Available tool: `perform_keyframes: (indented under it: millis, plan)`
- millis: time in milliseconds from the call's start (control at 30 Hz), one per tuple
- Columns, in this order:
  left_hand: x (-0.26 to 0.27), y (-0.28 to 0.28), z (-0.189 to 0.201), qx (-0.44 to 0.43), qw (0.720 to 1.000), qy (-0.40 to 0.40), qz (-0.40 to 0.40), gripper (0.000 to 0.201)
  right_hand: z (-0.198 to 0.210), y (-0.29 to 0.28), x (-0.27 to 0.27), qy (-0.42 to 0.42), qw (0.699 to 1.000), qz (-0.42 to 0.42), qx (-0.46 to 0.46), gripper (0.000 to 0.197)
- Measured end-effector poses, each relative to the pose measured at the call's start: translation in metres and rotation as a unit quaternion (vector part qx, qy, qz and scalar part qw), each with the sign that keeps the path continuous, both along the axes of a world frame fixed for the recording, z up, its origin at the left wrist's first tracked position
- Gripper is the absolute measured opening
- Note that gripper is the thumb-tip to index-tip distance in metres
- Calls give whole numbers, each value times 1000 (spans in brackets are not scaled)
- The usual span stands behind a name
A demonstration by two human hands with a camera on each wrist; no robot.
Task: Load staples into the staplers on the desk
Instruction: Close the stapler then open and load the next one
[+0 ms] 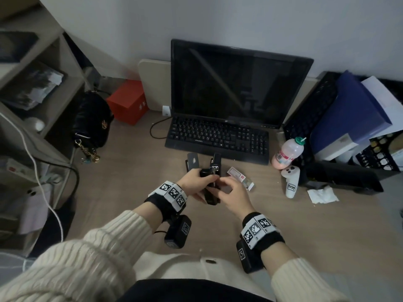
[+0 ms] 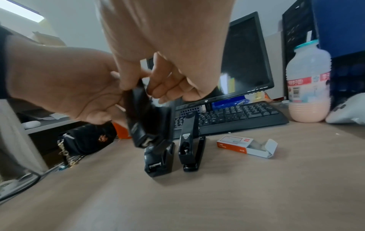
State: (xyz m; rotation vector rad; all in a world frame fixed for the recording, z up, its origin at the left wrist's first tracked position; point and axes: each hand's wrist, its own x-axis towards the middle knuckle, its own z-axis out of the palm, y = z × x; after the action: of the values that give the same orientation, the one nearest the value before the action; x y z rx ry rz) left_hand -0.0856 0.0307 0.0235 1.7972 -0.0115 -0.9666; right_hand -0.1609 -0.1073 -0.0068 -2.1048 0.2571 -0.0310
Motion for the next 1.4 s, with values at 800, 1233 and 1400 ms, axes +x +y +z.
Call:
perform_keyframes:
  millis: [800, 1233, 1400]
  plan:
    - [11, 46, -13, 80, 969, -127, -194, 36, -21, -7, 11, 175, 983, -33, -36, 55]
    - [10, 84, -57, 176, 953, -164, -184, 27, -52, -11, -10, 257, 964, -44, -52, 44]
    - [7, 94, -71, 188, 952, -177, -163, 28, -61, -15, -17, 267, 961, -65, -15, 45]
